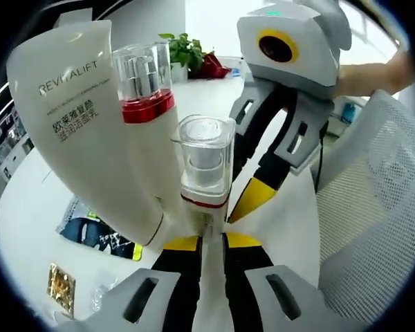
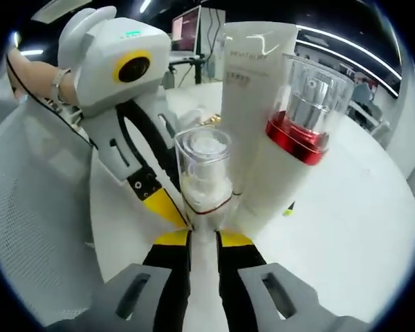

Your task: Arrange the skincare products in the storage area until every visible bottle or jar stands upright without overlapping.

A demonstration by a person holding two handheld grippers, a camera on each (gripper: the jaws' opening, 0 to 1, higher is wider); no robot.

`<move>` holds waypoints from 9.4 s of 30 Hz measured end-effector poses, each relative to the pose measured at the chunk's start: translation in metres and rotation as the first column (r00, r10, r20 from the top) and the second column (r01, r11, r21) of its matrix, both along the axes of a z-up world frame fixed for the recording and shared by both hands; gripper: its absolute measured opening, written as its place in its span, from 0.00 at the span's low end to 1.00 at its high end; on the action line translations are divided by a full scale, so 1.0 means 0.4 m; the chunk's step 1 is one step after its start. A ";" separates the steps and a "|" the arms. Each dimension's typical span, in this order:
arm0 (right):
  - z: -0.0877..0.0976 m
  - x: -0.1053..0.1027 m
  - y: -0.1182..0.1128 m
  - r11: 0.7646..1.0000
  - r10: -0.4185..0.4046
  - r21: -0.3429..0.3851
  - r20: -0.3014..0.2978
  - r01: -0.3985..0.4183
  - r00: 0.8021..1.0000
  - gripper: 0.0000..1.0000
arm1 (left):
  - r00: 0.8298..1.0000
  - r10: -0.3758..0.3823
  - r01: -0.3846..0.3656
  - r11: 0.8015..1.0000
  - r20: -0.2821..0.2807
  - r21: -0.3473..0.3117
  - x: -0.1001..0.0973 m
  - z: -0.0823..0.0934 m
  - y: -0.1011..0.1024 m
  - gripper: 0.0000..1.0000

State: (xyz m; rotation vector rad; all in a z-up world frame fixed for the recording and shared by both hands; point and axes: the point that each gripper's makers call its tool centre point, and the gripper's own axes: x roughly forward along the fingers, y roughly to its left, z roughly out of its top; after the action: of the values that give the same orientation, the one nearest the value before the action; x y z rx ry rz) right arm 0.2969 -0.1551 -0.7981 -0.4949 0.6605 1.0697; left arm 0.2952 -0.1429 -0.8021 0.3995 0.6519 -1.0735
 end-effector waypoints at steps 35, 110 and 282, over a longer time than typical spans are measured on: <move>-0.010 0.036 -0.009 0.999 -0.051 0.002 0.004 0.051 0.999 0.13 | 0.998 0.060 -0.061 0.998 -0.011 -0.032 0.040 -0.007 -0.003 0.08; 0.273 -0.048 -0.023 0.983 -0.137 0.134 0.088 0.125 0.987 0.75 | 0.954 0.289 -0.272 0.945 0.078 -0.182 -0.064 0.279 0.348 0.91; -0.080 0.141 0.594 0.998 0.062 -0.010 -0.098 -0.064 0.993 0.39 | 0.828 0.505 -0.561 0.740 -0.244 -0.372 -0.128 0.223 0.534 0.92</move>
State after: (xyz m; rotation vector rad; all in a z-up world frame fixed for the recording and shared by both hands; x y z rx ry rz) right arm 0.3532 0.0826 -0.8303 -0.4794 0.7425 1.1553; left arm 0.2440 0.0706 -0.7130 -0.2465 0.5708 -0.6537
